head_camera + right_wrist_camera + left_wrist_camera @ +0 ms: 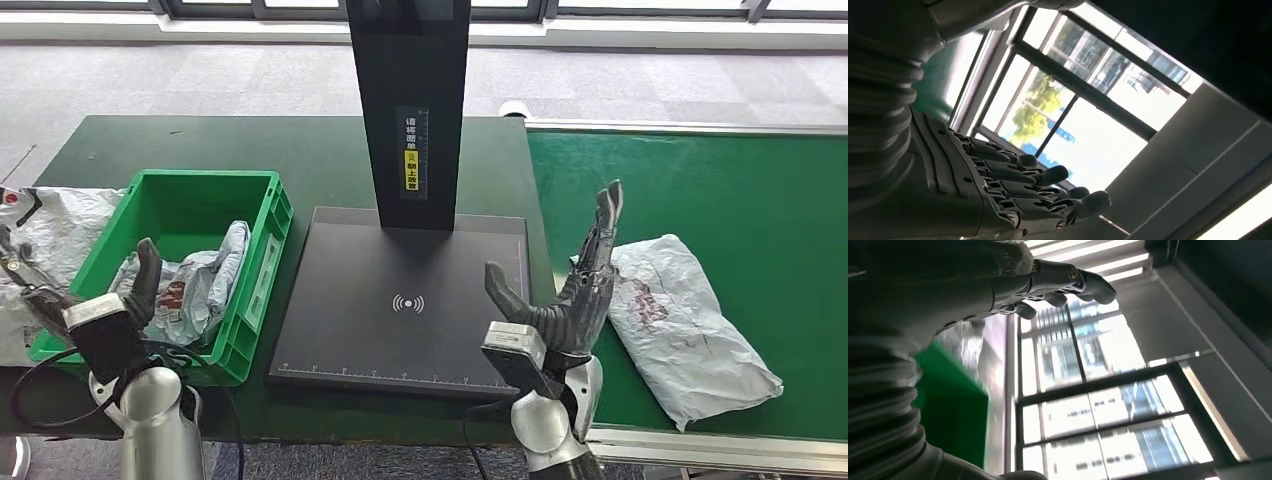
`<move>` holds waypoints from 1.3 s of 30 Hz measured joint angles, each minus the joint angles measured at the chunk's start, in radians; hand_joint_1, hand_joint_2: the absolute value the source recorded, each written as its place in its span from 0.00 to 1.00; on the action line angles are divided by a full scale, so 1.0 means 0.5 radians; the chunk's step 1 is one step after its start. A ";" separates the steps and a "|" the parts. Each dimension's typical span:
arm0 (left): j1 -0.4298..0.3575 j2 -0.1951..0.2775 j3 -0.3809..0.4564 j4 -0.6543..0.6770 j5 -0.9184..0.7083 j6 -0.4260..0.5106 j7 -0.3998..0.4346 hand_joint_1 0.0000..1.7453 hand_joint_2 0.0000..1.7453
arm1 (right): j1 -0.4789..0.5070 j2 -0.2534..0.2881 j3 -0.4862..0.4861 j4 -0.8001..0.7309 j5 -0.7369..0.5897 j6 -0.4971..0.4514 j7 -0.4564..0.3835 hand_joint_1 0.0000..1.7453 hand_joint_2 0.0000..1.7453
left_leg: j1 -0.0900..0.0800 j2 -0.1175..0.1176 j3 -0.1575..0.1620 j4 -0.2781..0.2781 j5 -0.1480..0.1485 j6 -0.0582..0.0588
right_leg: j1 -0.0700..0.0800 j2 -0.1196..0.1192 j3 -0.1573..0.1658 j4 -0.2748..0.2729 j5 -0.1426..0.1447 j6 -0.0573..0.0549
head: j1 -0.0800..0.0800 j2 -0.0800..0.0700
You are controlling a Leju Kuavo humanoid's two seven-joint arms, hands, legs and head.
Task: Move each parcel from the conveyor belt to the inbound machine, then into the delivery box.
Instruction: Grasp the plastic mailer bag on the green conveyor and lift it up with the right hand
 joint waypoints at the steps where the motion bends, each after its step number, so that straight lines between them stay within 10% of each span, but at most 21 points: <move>1: 0.045 0.008 -0.068 -0.025 0.139 -0.131 -0.028 0.00 1.00 | 0.001 -0.001 -0.053 0.011 0.211 0.000 0.114 0.00 1.00 | 0.000 0.000 -0.001 0.000 0.000 0.000 | 0.000 0.000 0.000 0.000 0.000 0.000 | 0.000 0.000; 7: 0.310 0.030 -0.446 -0.143 0.574 -0.582 -0.120 0.00 1.00 | -0.053 -0.116 -0.393 0.214 1.031 0.015 0.910 0.00 1.00 | -0.001 -0.003 -0.002 0.000 -0.002 0.003 | -0.001 -0.002 0.003 -0.005 0.000 0.002 | 0.000 0.000; 15: 0.491 0.035 -0.647 -0.144 0.857 -0.797 -0.133 0.00 1.00 | -0.103 -0.301 -0.635 0.535 1.091 0.172 1.237 0.00 1.00 | -0.002 -0.003 -0.001 0.001 -0.003 0.005 | -0.001 -0.004 0.003 -0.007 0.000 0.004 | 0.000 0.000; 39: 0.555 0.026 -0.654 -0.169 0.794 -0.820 -0.122 0.00 1.00 | -0.156 -0.438 -0.899 0.847 1.005 0.809 1.445 0.00 1.00 | -0.002 -0.003 -0.002 0.000 -0.003 0.005 | -0.001 -0.003 0.003 -0.006 0.000 0.004 | 0.000 0.000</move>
